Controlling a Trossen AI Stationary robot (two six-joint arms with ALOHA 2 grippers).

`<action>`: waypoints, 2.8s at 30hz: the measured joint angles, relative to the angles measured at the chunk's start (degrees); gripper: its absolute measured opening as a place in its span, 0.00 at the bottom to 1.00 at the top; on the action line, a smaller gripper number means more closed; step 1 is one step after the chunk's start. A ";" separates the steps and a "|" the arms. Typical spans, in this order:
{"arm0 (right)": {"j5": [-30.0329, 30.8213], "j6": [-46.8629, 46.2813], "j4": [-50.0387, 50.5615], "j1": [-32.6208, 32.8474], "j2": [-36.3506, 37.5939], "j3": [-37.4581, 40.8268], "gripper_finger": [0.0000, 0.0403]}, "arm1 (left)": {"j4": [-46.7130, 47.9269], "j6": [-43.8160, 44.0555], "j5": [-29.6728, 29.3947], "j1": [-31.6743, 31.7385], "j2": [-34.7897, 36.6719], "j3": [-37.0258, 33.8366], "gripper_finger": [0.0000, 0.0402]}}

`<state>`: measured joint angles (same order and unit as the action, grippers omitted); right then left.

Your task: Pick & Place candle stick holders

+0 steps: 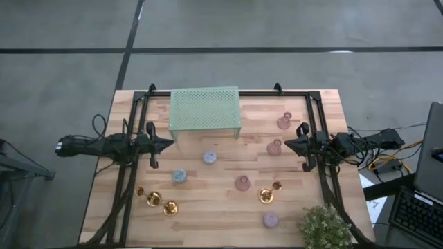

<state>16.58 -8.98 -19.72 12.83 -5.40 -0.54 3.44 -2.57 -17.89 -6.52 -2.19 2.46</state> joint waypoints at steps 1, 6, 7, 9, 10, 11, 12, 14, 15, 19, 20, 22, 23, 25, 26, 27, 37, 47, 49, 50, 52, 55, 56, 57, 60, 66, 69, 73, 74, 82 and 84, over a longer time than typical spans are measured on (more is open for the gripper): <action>0.01 -0.01 0.01 -0.01 -0.01 -0.01 0.02 | 0.00 0.00 0.00 0.00 0.01 0.00 0.03; 0.00 -0.01 0.00 -0.01 -0.01 0.00 0.02 | -0.01 -0.01 0.00 -0.01 -0.01 0.00 0.03; 0.00 0.00 0.01 -0.01 -0.01 -0.02 0.02 | 0.01 -0.02 0.00 -0.01 0.01 0.00 0.03; 0.00 0.00 0.00 -0.01 0.00 0.00 0.02 | 0.00 0.00 0.00 0.02 0.00 0.00 0.03; 0.02 -0.01 0.02 -0.01 -0.01 0.00 0.02 | -0.01 0.00 0.00 0.00 -0.01 0.00 0.03; 0.00 -0.01 0.02 -0.01 -0.01 0.00 0.02 | -0.01 0.00 0.00 0.00 -0.01 0.00 0.03; 0.00 0.00 0.00 0.00 -0.01 0.00 0.02 | 0.00 0.00 0.00 0.02 0.00 0.00 0.03; 0.00 -0.01 0.01 0.01 -0.01 0.00 0.02 | 0.00 0.00 0.00 0.02 0.00 0.00 0.03; 0.00 -0.01 0.01 -0.01 -0.01 0.00 0.02 | 0.00 0.00 0.00 -0.01 0.00 0.00 0.03; 0.01 -0.01 0.01 0.00 0.00 0.00 0.02 | 0.00 0.00 0.00 0.02 0.01 0.00 0.03; 0.00 -0.01 0.00 -0.01 -0.01 -0.02 0.02 | 0.00 0.00 0.00 0.00 0.01 0.00 0.03; 0.00 -0.02 0.00 -0.01 -0.01 -0.01 0.02 | 0.00 -0.02 0.00 0.01 0.01 0.00 0.03; 0.01 -0.03 0.00 -0.01 -0.01 -0.01 0.02 | -0.01 0.00 0.00 0.00 0.00 0.00 0.03; 0.00 -0.03 0.00 -0.01 -0.01 -0.02 0.02 | 0.01 0.00 0.00 0.02 -0.01 0.00 0.03; 0.00 -0.03 0.00 -0.01 0.00 -0.02 0.02 | -0.01 -0.02 0.00 0.00 -0.01 0.00 0.03; 0.00 -0.03 0.00 -0.01 -0.01 -0.02 0.02 | -0.01 0.00 0.00 0.02 0.01 0.00 0.03; -0.03 -1.12 -3.29 -0.01 -0.02 0.00 0.02 | -0.02 0.00 0.00 0.02 0.01 0.00 0.03; 1.28 -3.22 -5.29 -0.17 -0.98 0.00 0.02 | 0.00 0.00 0.00 -0.01 0.01 0.00 0.03; 2.93 -4.35 -4.73 -0.16 -2.12 -0.01 0.02 | 0.00 -0.02 0.00 0.00 0.01 0.00 0.03; 3.57 -4.83 -4.01 -0.17 -2.89 -0.01 0.02 | -0.01 0.00 0.00 0.01 0.00 0.00 0.03; 5.50 -5.95 -2.61 -0.16 -4.82 0.00 0.02 | -0.01 -0.01 0.00 0.01 0.01 0.00 0.03; 8.85 -6.97 -3.60 -0.16 -8.46 -0.02 0.02 | 0.00 0.00 0.00 0.01 0.00 0.00 0.03; 10.31 -7.00 -3.59 -0.23 -9.54 -0.34 0.02 | -0.01 0.00 0.00 0.01 0.01 0.00 0.03; 11.77 -6.97 -2.87 -0.43 -10.78 -1.05 0.02 | 0.01 -0.02 0.00 0.02 0.01 0.00 0.03; 13.34 -7.77 1.62 -1.10 -14.07 -4.34 0.02 | 0.00 0.00 0.00 0.01 -0.01 0.00 0.03; 15.74 -9.92 19.28 -3.00 -19.25 -14.75 0.02 | -0.02 0.00 0.00 0.01 0.00 0.00 0.03; 16.57 -15.39 31.54 -4.84 -21.18 -20.66 0.02 | 0.01 -0.02 0.00 0.01 0.01 0.00 0.03; 16.48 -18.79 44.47 -7.18 -23.09 -27.18 0.02 | -0.01 0.00 0.00 -0.01 -0.01 0.00 0.03; 16.37 -18.87 46.07 -7.57 -23.37 -28.24 0.02 | 0.00 0.00 0.00 0.01 0.00 0.00 0.03; 8.68 -17.30 48.28 -8.03 -23.70 -31.08 0.06 | 0.00 0.00 0.00 0.02 -0.01 0.00 0.03; 7.60 -17.29 48.28 -7.82 -23.70 -31.08 0.10 | -0.01 0.00 0.00 0.02 0.01 0.00 0.03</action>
<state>24.18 -26.28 28.56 5.01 -29.10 -31.62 3.43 -2.57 -17.89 -6.50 -2.17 2.46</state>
